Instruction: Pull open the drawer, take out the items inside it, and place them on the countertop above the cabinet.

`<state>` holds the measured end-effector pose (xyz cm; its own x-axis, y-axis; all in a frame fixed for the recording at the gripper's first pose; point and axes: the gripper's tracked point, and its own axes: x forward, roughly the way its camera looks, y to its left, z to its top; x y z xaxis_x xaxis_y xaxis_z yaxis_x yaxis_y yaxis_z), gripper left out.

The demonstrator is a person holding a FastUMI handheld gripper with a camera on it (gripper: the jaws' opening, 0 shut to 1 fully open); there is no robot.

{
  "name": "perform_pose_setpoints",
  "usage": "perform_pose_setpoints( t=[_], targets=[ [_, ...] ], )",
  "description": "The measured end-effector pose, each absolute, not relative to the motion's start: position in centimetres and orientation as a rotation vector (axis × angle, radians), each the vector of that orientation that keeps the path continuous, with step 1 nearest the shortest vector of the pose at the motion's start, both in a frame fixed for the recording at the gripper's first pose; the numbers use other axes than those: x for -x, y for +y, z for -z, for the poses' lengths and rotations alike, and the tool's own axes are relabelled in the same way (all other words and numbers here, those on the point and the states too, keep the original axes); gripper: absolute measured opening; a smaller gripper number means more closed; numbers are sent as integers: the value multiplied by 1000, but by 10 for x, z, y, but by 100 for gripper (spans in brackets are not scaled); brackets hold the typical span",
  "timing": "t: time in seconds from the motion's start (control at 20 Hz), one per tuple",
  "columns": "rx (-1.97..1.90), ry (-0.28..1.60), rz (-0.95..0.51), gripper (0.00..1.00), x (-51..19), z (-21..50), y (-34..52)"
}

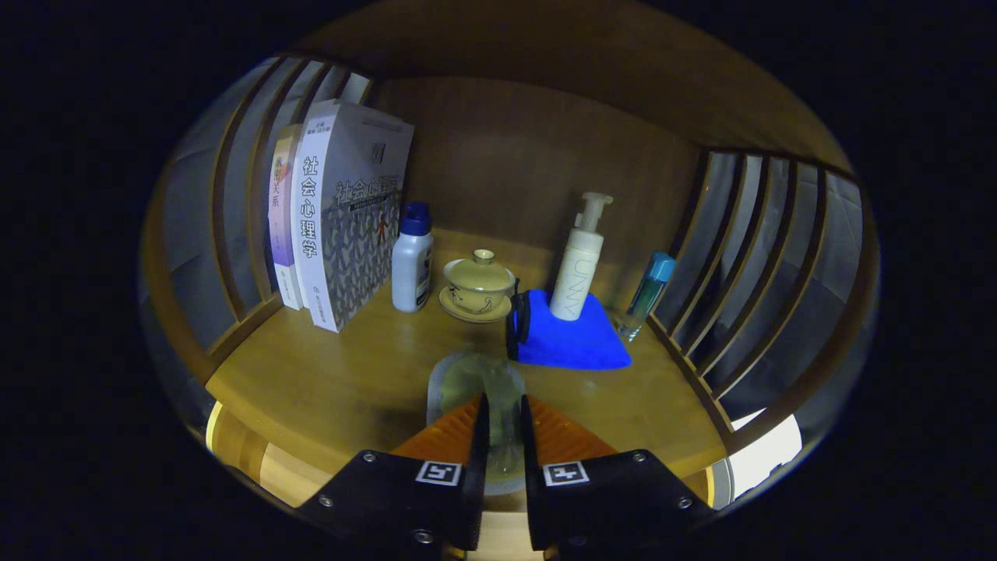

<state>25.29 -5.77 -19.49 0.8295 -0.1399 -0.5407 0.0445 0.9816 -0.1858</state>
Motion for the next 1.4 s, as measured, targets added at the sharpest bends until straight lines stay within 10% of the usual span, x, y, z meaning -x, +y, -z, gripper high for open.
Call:
perform_pose_setpoints(
  t=[0.15, 0.45, 1.4],
  targets=[
    [125, 553, 86, 28, -253, 188, -56],
    [-47, 344, 26, 97, -214, 132, -44],
    [-33, 76, -66, 97, 22, 135, -1]
  ],
)
